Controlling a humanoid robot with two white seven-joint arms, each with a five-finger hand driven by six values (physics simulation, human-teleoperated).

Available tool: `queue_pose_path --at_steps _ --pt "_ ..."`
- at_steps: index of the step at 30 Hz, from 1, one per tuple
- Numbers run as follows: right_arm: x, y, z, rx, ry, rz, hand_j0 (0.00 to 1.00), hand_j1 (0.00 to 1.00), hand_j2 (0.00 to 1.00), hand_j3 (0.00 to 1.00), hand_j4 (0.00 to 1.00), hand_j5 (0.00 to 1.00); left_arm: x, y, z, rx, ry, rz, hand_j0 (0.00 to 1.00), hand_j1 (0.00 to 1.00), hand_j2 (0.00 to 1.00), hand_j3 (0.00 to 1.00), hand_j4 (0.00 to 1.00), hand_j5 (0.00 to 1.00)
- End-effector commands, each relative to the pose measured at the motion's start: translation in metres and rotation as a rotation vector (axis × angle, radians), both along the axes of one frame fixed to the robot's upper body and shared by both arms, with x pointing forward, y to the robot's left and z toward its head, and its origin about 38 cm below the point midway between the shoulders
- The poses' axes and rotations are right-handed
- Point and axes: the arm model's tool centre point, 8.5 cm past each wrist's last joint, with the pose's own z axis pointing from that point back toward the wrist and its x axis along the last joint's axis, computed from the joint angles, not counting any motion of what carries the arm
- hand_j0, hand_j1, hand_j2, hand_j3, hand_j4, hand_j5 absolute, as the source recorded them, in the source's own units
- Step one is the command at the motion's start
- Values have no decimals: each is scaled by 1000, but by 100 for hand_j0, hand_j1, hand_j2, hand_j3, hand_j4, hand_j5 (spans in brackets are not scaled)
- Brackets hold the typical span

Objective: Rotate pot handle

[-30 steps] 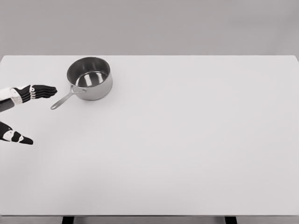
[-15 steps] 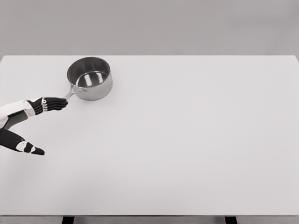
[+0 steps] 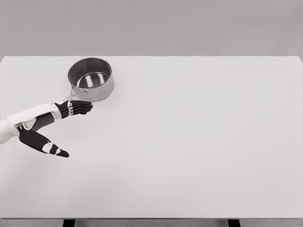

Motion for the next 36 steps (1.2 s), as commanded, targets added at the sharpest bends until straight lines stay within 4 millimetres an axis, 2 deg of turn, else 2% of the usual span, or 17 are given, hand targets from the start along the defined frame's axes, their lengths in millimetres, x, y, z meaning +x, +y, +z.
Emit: queue_pose_path --at_steps 1,8,14,28,36 --pt "0 0 0 0 0 1 100 100 100 100 100 100 0 -1 -9 13 66 13 100 100 100 100 100 100" --pt "0 0 0 2 2 1 100 100 100 100 100 100 8 0 -17 92 202 66 100 100 100 100 100 100" --pt "0 0 0 2 2 1 100 100 100 100 100 100 12 0 -14 109 203 68 100 100 100 100 100 100" --pt "0 0 0 1 0 -1 100 100 100 100 100 100 27 31 -21 157 227 171 100 100 100 100 100 100" --pt "0 0 0 0 -1 1 100 100 100 100 100 100 31 41 -23 180 224 203 100 100 100 100 100 100"
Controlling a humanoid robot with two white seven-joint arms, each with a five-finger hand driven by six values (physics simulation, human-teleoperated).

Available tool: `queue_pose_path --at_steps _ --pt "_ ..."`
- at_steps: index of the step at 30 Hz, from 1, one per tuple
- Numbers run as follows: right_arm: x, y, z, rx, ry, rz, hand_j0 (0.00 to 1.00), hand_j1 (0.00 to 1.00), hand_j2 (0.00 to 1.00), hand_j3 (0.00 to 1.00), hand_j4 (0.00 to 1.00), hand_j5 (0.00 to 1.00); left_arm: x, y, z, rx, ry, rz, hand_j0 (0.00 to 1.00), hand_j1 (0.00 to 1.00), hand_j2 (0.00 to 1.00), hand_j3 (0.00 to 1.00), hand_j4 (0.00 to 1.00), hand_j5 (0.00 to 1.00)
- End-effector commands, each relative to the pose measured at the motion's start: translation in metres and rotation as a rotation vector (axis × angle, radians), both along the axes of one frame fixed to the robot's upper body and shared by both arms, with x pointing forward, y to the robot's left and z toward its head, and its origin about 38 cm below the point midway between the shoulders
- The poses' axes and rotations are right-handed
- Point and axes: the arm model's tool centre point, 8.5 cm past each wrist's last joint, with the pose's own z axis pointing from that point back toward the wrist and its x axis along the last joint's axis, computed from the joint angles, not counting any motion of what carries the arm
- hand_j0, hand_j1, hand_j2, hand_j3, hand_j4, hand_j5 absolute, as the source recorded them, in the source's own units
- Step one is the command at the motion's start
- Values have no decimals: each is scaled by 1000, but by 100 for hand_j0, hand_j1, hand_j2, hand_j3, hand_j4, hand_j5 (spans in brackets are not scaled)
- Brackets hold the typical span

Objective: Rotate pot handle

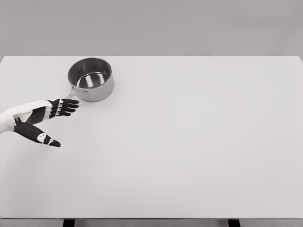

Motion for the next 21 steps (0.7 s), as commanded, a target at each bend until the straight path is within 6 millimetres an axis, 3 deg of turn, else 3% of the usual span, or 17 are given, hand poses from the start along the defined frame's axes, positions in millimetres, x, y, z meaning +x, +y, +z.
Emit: queue_pose_path --at_steps 1,21 --pt "0 0 0 -1 -1 1 100 100 100 100 100 100 2 5 -1 2 4 16 100 100 100 100 100 100" --pt "0 0 0 1 -1 -1 100 100 100 100 100 100 16 31 0 55 -18 89 100 100 100 100 100 100"
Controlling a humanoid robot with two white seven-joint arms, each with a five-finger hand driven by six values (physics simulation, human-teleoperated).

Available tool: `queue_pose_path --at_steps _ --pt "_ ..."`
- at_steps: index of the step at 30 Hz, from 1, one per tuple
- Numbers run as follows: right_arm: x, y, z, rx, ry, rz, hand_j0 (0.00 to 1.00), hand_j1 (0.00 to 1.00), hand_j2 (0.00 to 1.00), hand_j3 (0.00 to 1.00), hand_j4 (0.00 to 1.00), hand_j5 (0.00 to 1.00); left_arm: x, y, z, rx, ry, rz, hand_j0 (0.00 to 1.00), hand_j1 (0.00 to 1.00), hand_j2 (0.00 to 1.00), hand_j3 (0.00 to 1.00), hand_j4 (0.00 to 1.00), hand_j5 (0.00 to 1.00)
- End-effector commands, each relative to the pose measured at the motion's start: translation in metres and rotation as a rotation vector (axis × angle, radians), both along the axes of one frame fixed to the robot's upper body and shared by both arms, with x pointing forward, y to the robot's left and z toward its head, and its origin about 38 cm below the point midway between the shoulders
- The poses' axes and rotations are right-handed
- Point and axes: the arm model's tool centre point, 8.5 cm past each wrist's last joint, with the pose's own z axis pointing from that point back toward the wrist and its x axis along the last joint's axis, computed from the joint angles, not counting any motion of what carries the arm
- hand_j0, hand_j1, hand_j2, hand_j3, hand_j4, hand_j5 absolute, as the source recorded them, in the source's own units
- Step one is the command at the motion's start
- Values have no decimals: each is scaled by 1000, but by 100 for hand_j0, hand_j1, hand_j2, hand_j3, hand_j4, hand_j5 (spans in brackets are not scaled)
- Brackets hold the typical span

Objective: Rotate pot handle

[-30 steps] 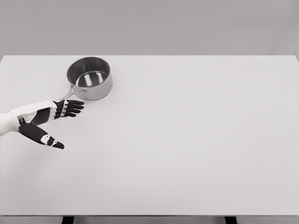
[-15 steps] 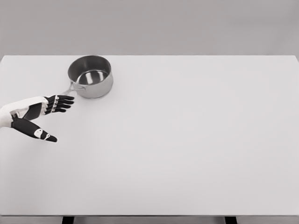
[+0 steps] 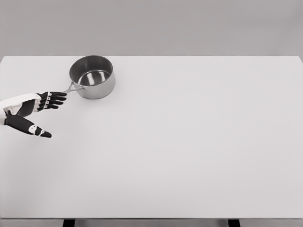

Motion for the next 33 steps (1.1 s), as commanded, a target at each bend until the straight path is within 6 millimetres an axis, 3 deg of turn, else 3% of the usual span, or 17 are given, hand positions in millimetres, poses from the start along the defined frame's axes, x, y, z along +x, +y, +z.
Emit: queue_pose_path --at_steps 1,16,33 --pt "0 0 0 -1 -1 0 100 100 100 100 100 100 1 4 -2 3 6 13 100 100 100 100 100 100" --pt "0 0 0 -1 0 1 100 100 100 100 100 100 12 30 -2 49 -8 86 100 100 100 100 100 100" --pt "0 0 0 1 1 0 100 100 100 100 100 100 39 39 -1 65 -56 148 100 100 100 100 100 100"
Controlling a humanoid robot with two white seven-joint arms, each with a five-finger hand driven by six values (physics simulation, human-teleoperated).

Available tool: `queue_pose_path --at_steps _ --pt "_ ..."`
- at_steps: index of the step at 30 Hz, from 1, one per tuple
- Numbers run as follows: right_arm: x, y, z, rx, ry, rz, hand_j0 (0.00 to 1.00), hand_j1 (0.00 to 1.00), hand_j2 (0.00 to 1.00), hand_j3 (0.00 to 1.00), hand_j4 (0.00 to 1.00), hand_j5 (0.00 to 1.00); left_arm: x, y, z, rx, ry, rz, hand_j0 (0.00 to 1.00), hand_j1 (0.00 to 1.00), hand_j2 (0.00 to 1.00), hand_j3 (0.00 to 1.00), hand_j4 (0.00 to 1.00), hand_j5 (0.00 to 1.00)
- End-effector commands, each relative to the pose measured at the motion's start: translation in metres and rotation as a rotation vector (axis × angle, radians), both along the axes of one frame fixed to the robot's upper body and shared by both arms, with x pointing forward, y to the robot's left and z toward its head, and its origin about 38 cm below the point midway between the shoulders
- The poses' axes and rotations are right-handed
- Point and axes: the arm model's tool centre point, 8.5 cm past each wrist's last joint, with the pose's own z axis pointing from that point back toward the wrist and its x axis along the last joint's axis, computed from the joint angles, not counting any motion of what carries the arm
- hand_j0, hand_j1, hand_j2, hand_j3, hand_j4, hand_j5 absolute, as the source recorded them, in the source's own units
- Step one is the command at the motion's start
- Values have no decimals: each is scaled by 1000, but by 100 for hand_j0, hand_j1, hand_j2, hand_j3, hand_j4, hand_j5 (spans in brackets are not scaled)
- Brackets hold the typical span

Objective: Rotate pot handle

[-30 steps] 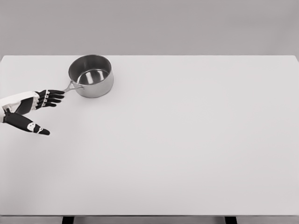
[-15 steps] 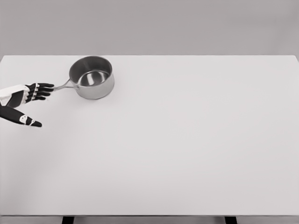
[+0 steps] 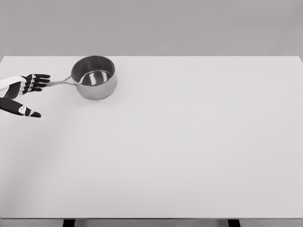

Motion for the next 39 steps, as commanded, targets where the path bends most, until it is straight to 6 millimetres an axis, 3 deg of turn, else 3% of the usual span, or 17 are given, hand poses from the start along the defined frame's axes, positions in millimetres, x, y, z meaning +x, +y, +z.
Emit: queue_pose_path --at_steps 1,25,31,39 --pt "0 0 0 1 0 1 100 100 100 100 100 100 3 2 -9 -4 11 17 100 100 100 100 100 100" --pt "0 0 0 0 0 1 100 100 100 100 100 100 6 12 10 -6 -42 41 100 100 100 100 100 100" --pt "0 0 0 1 0 0 100 100 100 100 100 100 9 27 8 -19 -42 92 100 100 100 100 100 100" --pt "0 0 0 1 0 1 100 100 100 100 100 100 16 31 6 -80 -62 141 100 100 100 100 100 100"
